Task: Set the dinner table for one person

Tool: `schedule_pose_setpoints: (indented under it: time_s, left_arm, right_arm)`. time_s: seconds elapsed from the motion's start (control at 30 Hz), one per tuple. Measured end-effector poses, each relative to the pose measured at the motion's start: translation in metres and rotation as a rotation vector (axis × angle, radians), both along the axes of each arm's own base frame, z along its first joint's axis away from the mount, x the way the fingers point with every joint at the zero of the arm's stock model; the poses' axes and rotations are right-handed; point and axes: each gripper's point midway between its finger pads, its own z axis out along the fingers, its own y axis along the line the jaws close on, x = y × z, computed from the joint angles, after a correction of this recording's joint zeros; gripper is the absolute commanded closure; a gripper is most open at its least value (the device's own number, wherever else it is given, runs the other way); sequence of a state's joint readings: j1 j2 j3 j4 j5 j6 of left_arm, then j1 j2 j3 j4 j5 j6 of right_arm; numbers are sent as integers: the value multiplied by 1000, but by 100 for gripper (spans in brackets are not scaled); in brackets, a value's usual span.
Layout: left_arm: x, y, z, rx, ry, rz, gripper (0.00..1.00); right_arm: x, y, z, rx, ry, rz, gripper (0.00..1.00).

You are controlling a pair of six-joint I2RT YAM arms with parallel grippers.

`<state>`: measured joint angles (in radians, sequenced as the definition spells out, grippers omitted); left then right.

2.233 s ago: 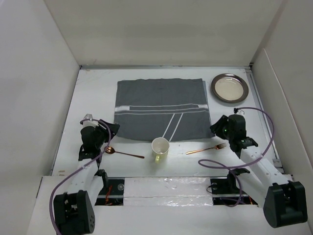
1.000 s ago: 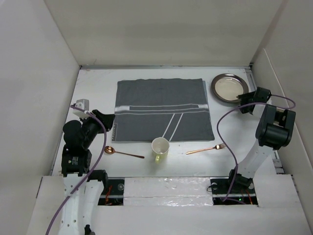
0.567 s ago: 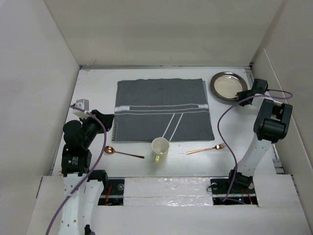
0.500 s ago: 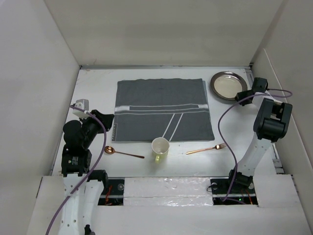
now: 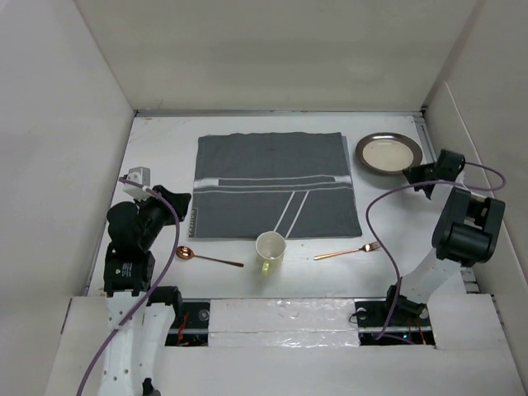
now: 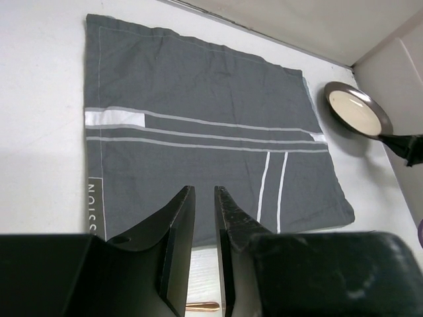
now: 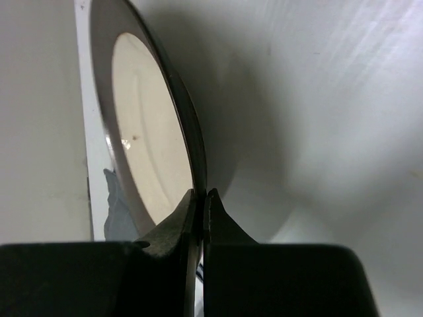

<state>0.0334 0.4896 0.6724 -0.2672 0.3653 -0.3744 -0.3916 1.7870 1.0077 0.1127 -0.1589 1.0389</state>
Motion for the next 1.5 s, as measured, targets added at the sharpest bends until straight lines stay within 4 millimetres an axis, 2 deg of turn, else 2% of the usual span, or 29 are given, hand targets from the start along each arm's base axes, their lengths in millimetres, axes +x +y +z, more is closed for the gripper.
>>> schedule_pose_setpoints:
  time_s: [0.2,0.3,0.37,0.47,0.53,0.6,0.67,0.77,0.87,0.93,1.03,1.2,1.5]
  left_arm:
    - [5,-2,-9,-5,42,-14,86]
    - [7,-4,-14,-8,65,-26,84]
    - [8,-5,-17,-10,76,-30,83]
    - [9,-6,-20,-11,90,-40,82]
    - [10,-7,-22,-12,101,-45,82]
    - [11,-7,-24,-14,109,-48,81]
    - [12,-8,-25,-14,116,-50,80]
    - [12,-8,-27,-13,121,-53,80]
    - [13,-8,-29,-12,128,-54,79]
    - [13,-8,-29,-11,131,-54,79]
    - [14,-8,-30,-10,134,-55,78]
    - [14,-8,-31,-10,138,-55,77]
    - [14,-8,-31,-11,140,-58,77]
  right_arm:
    - [-51,-12,40,-19,-175,-15,100]
    - [-57,-4,75,-36,-290,20,100]
    - [-54,14,105,-53,-382,96,100]
    - [-48,65,138,-61,-488,263,100]
    - [-48,118,152,-50,-535,418,100]
    - [-55,176,156,-33,-549,593,100]
    - [-66,230,155,-13,-547,761,100]
    - [-83,292,144,27,-519,960,100]
    - [-89,330,126,70,-479,1080,100]
    - [-86,346,113,85,-448,1116,100]
    - [-75,360,89,82,-390,1119,100]
    - [-62,361,52,60,-283,1082,100]
    - [-52,361,24,23,-213,1067,100]
